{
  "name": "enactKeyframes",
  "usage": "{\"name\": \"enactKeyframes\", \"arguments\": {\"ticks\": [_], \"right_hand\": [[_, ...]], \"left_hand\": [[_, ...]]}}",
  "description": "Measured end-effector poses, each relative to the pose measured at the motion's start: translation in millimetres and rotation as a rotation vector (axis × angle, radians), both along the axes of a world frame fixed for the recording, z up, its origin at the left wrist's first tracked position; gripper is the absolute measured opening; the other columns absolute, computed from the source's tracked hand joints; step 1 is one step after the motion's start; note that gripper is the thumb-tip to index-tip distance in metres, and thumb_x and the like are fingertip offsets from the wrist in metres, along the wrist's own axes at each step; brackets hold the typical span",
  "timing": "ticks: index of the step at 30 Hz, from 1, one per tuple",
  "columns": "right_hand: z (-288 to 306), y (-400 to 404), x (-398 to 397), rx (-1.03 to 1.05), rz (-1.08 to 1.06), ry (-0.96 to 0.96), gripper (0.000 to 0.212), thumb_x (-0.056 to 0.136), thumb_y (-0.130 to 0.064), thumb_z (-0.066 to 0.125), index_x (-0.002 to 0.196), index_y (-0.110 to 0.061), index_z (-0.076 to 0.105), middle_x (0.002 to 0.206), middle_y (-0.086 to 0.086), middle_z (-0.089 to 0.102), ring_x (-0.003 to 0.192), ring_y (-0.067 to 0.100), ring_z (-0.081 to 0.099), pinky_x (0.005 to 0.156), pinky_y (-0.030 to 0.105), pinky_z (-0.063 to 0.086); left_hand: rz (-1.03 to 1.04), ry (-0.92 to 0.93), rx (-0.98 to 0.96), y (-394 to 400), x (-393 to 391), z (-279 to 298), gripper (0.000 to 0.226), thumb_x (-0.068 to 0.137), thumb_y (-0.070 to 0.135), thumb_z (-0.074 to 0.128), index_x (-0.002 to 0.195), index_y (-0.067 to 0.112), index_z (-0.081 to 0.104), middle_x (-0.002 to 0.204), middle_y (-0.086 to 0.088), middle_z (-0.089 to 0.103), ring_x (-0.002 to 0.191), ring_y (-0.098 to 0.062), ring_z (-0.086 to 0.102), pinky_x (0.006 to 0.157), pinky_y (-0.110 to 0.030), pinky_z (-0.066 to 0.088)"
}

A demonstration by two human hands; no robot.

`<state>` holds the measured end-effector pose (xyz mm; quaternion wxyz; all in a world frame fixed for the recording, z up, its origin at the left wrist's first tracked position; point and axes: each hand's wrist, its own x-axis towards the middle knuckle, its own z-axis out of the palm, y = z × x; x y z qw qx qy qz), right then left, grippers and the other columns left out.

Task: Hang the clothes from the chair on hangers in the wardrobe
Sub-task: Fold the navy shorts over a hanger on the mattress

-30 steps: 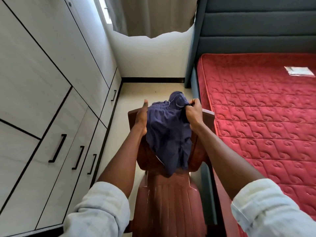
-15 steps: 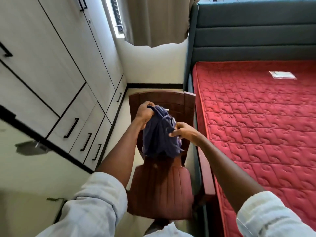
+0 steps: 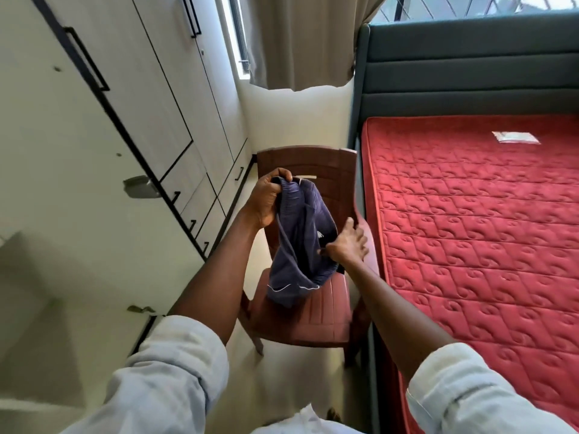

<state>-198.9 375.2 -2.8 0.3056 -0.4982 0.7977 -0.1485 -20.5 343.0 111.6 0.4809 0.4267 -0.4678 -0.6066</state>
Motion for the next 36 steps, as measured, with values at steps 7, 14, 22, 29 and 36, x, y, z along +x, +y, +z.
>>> {"name": "enactKeyframes", "arguments": {"ticks": [7, 14, 22, 29, 36], "right_hand": [[-43.0, 85.3, 6.5, 0.018, -0.331, -0.515, 0.029, 0.084, -0.005, 0.052, 0.108, 0.000, 0.066, 0.100, 0.018, 0.068, 0.088, 0.033, 0.064, 0.084, 0.045, 0.056], [1.6, 193.0, 18.7, -0.406, -0.511, -0.549, 0.021, 0.086, -0.007, 0.053, 0.099, -0.007, 0.070, 0.095, 0.012, 0.069, 0.087, 0.024, 0.062, 0.071, 0.029, 0.044], [36.5, 304.2, -11.1, -0.409, -0.045, 0.096, 0.028, 0.081, -0.004, 0.053, 0.107, -0.002, 0.061, 0.114, 0.024, 0.050, 0.102, 0.041, 0.055, 0.091, 0.041, 0.047], [56.9, 379.7, -55.4, -0.504, -0.484, 0.118, 0.042, 0.081, -0.009, 0.047, 0.122, -0.003, 0.049, 0.118, 0.026, 0.057, 0.104, 0.044, 0.059, 0.086, 0.045, 0.047], [57.7, 430.5, -118.7, -0.614, -0.988, -0.854, 0.023, 0.085, -0.005, 0.038, 0.089, -0.017, 0.057, 0.091, 0.016, 0.067, 0.060, 0.024, 0.060, 0.049, 0.035, 0.054]], "left_hand": [[0.135, -0.030, -0.062, 83.2, 51.4, 23.1, 0.041, 0.080, -0.021, 0.035, 0.076, 0.012, 0.059, 0.081, -0.009, 0.062, 0.070, -0.019, 0.061, 0.062, -0.025, 0.053], [0.220, -1.231, 0.037, 192.6, 87.7, -21.1, 0.021, 0.087, 0.009, 0.053, 0.092, 0.007, 0.073, 0.098, -0.013, 0.071, 0.095, -0.030, 0.066, 0.082, -0.034, 0.052], [0.329, -1.214, 0.159, 311.7, 73.5, -37.1, 0.041, 0.083, 0.025, 0.056, 0.117, 0.003, 0.065, 0.120, -0.017, 0.066, 0.110, -0.037, 0.061, 0.090, -0.039, 0.050], [0.452, -1.223, 0.001, 377.8, 38.0, -54.6, 0.028, 0.086, 0.005, 0.055, 0.110, -0.005, 0.066, 0.116, -0.024, 0.066, 0.109, -0.041, 0.062, 0.091, -0.042, 0.051], [0.217, -1.426, 0.007, 434.1, -60.0, -54.6, 0.033, 0.089, 0.013, 0.050, 0.115, 0.007, 0.068, 0.122, -0.015, 0.064, 0.116, -0.035, 0.058, 0.096, -0.044, 0.048]]}}
